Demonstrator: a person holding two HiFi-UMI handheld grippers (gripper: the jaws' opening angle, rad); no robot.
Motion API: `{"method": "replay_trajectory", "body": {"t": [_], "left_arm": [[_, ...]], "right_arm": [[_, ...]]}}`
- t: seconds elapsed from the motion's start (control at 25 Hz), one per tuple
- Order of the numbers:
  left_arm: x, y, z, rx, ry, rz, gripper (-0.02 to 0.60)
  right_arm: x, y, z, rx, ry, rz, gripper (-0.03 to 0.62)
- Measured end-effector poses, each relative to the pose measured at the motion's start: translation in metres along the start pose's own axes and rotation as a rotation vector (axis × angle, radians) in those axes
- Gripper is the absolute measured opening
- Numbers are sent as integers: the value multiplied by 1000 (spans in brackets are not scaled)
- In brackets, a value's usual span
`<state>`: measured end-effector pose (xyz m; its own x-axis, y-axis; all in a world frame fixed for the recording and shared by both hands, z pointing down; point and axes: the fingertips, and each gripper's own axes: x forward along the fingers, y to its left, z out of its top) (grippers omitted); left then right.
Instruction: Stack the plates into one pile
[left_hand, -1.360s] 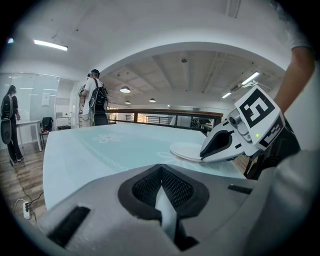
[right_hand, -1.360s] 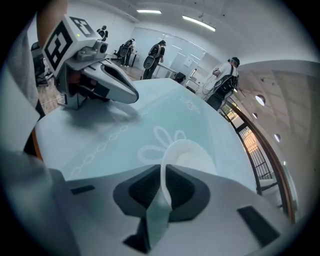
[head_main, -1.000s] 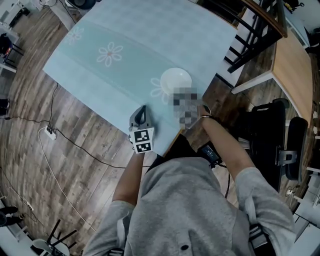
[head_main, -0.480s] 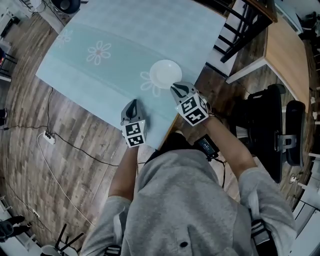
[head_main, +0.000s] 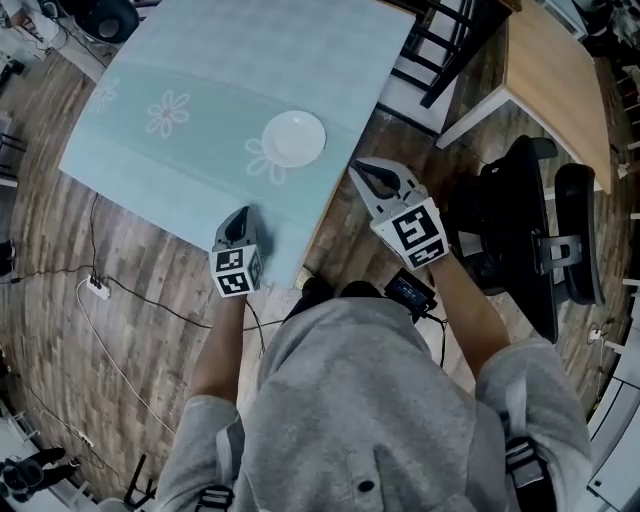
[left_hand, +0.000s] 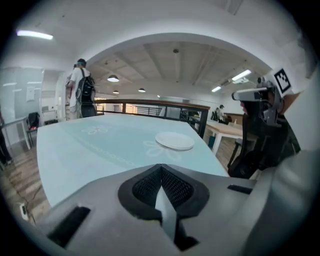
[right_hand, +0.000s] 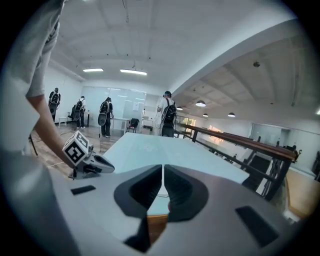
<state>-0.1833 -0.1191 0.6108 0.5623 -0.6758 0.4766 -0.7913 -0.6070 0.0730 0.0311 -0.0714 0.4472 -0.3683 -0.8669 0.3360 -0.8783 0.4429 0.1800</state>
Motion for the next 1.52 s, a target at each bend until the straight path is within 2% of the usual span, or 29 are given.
{"method": "replay_trajectory", "body": {"t": [0.12,0.32,0.44,0.6,0.76,0.88,0.96,1.24,1.52], "left_arm": [[-44,-15,10,-81,-61,73,20],[-114,-59,43,-104,-133,185,20],[-143,-92,67,-82,-196,210,20],[-180,-133,101,-42,-290,225,20],[-215,-172,120,3,-355,224,20],[-233,-201,117,64,-373,214,20],[-247,-218,107,77,-374,215,20],[-297,-241,85,62,-377,247,20],[-326,-251,82,49,-411,253,20]], "right_arm": [[-45,-17,6,50,-59,-57,34],[-111,-31,3,192,-92,-130,35],[-139,-26,-1,221,-93,-152,35],[-171,-14,6,257,-128,-129,35],[-202,-8,13,261,-154,-123,35],[-224,2,10,269,-167,-117,35],[-241,12,4,273,-170,-106,35],[-288,29,-17,304,-163,-119,35],[-304,44,-18,272,-166,-126,35]]}}
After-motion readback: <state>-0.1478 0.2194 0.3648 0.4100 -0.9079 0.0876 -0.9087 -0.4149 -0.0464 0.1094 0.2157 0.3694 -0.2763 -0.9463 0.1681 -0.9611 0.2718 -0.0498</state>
